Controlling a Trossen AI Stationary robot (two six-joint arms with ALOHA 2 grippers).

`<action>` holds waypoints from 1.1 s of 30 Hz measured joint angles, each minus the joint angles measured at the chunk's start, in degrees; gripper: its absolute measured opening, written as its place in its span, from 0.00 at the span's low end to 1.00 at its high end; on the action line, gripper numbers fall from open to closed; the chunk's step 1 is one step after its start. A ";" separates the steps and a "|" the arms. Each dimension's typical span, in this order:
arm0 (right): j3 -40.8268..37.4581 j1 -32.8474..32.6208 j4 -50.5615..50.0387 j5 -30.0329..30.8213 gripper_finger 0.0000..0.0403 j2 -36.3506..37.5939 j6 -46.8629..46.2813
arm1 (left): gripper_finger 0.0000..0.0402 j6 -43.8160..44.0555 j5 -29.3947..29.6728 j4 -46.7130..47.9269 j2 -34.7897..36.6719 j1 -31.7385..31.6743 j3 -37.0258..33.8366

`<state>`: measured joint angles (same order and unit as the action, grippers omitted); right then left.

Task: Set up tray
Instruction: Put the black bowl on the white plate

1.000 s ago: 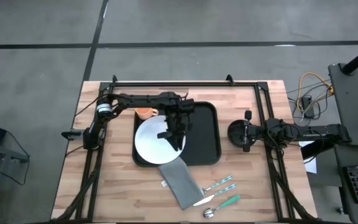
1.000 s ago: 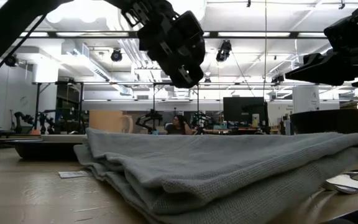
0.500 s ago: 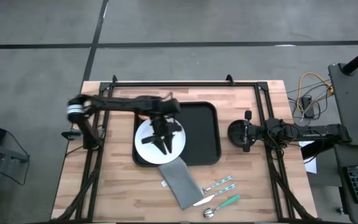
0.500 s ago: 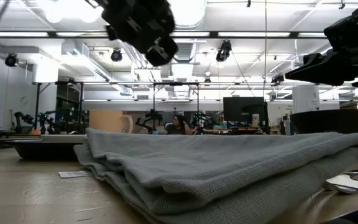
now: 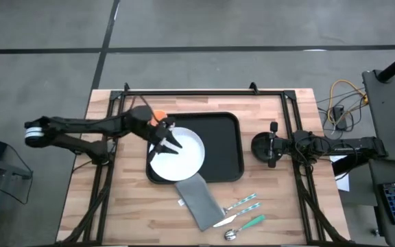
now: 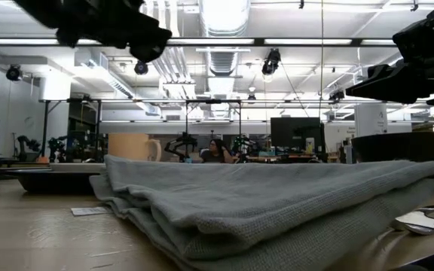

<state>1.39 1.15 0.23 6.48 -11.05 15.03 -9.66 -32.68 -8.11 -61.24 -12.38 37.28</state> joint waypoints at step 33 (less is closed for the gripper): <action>0.00 0.01 -0.01 0.00 0.30 -0.04 0.00 | 0.26 7.02 2.79 -8.57 5.73 9.51 -12.37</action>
<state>1.39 1.16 0.22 6.48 -11.09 15.03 -2.64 -29.89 -16.68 -55.51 -2.87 24.91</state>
